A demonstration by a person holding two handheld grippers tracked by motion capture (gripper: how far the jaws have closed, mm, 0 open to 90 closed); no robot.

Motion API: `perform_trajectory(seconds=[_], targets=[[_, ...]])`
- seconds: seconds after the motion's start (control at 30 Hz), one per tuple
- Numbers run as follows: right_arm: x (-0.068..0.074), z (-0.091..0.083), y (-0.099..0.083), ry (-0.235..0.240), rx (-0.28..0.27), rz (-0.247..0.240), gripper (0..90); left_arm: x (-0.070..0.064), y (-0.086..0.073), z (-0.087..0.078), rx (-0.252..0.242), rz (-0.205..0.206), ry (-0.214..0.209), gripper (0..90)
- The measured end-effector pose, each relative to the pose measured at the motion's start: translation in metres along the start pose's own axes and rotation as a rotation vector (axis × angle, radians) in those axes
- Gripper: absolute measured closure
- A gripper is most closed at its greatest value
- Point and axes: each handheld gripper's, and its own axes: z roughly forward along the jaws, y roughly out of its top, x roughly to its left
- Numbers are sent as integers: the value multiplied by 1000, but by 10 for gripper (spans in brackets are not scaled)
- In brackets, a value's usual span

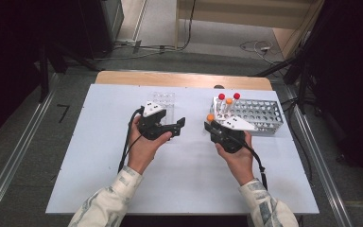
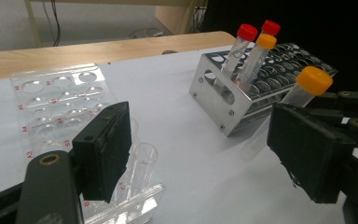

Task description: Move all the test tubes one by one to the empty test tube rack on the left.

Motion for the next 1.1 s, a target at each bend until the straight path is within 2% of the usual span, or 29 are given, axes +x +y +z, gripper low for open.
perform_trajectory(seconds=[0.23, 0.53, 0.77, 0.93, 1.1], targets=[[11, 6, -1, 24, 12, -8, 711, -6, -1, 1, -1, 25, -29, 260], [27, 15, 0, 63, 33, -28, 711, -21, -4, 7, 12, 84, -75, 312], [41, 20, 1, 98, 43, -50, 711, -26, -6, 9, 27, 114, -76, 433], [45, 21, 1, 108, 44, -56, 711, -29, -6, 9, 27, 133, -82, 604], [46, 21, 1, 113, 44, -51, 711, -31, -8, 11, 41, 148, -91, 665]])
